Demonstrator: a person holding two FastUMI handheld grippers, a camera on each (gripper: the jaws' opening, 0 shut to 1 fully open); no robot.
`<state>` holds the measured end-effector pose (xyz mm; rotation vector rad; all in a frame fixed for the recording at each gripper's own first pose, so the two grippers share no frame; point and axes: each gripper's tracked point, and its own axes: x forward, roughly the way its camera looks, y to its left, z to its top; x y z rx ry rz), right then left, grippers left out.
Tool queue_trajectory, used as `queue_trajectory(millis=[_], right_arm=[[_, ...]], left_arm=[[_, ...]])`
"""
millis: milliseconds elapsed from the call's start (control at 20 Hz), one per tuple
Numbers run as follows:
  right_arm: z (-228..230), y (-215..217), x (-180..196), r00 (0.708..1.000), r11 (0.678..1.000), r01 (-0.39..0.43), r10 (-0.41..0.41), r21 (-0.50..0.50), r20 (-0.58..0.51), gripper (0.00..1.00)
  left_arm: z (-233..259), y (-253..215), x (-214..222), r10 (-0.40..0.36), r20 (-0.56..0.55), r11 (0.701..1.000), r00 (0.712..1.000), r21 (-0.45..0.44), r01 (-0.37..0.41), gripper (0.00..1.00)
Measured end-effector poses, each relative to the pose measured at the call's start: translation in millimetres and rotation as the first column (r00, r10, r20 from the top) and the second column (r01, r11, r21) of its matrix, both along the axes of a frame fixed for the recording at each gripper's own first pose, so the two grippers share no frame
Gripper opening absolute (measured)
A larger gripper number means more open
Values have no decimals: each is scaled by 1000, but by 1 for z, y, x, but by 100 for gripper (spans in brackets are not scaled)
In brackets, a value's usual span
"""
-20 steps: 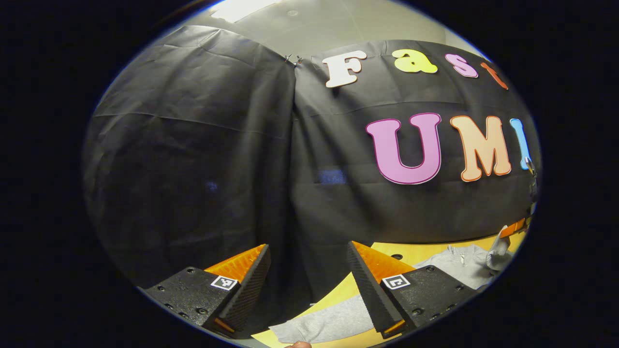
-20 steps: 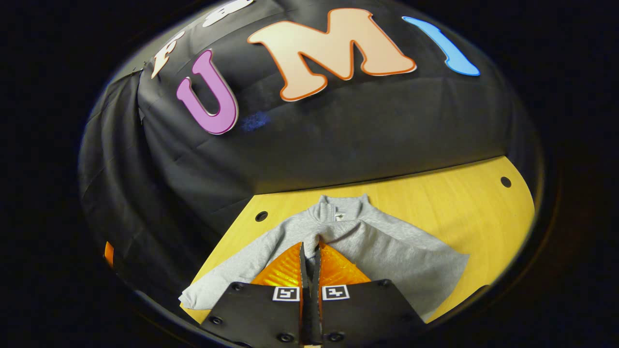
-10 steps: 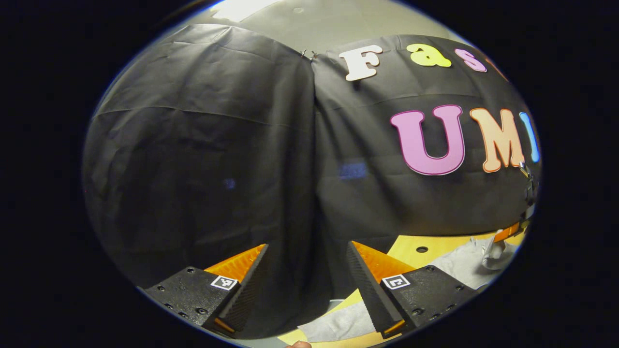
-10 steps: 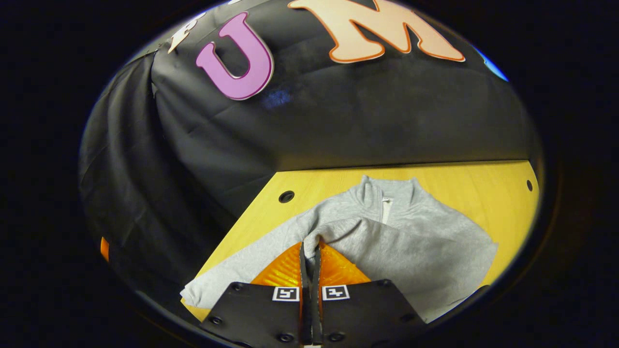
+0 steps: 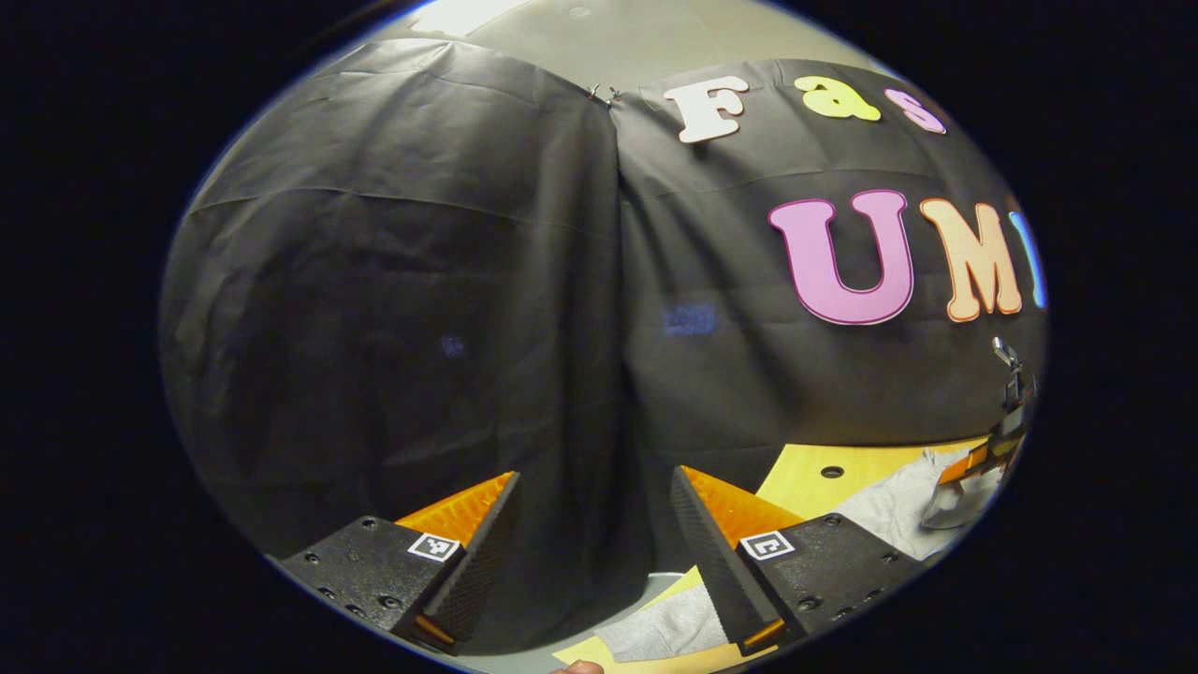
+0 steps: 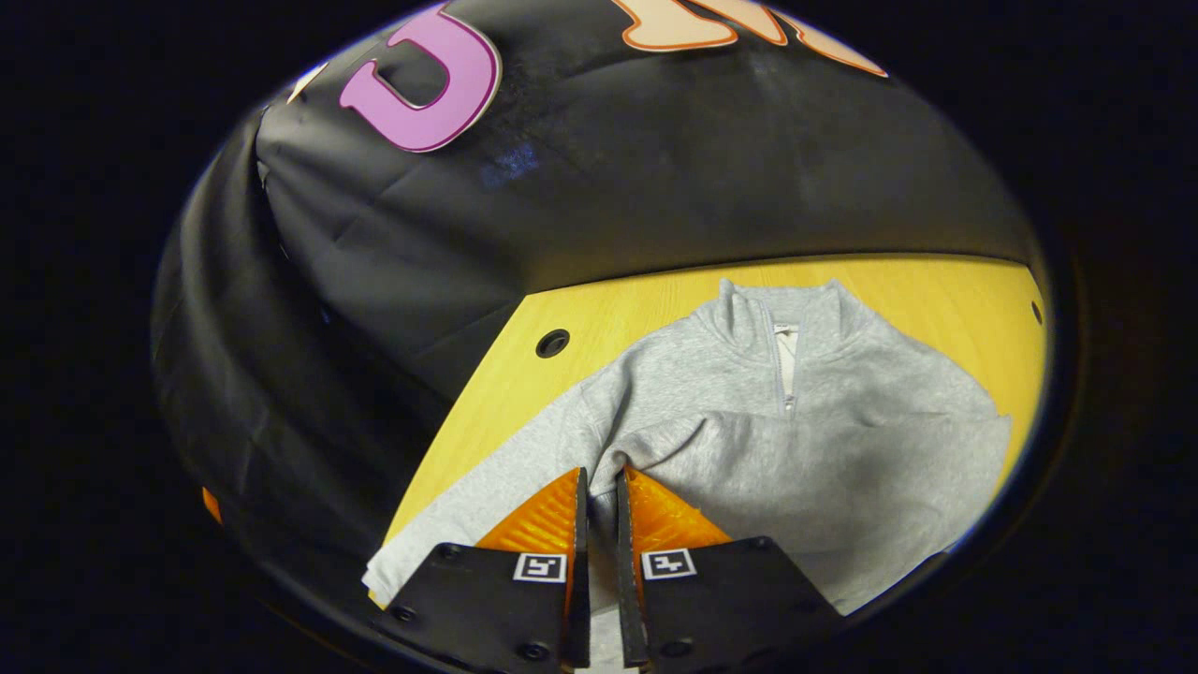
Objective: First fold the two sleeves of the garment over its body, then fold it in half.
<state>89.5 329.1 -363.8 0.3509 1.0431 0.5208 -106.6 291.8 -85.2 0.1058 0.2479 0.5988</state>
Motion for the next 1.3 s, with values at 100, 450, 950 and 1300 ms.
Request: queue_trajectory(millis=[100,450,950,1300], right_arm=[[12,8,2,999,999,-20,19,45,29,24],[53,-21,2,972,996,-90,93,-20,216,92],[87,-75,-1,937,993,-80,105,-86,333,97],[94,-114,1,939,997,-6,32,-77,342,98]], left_arm=[[-13,-5,3,-12,-15,1000,1000,-2,12,93],[-63,-22,7,-63,-99,996,993,-61,57,94],[-170,-23,-10,-54,-286,980,957,-198,-4,94],[-241,-37,-28,-93,-438,960,894,-277,-35,93]])
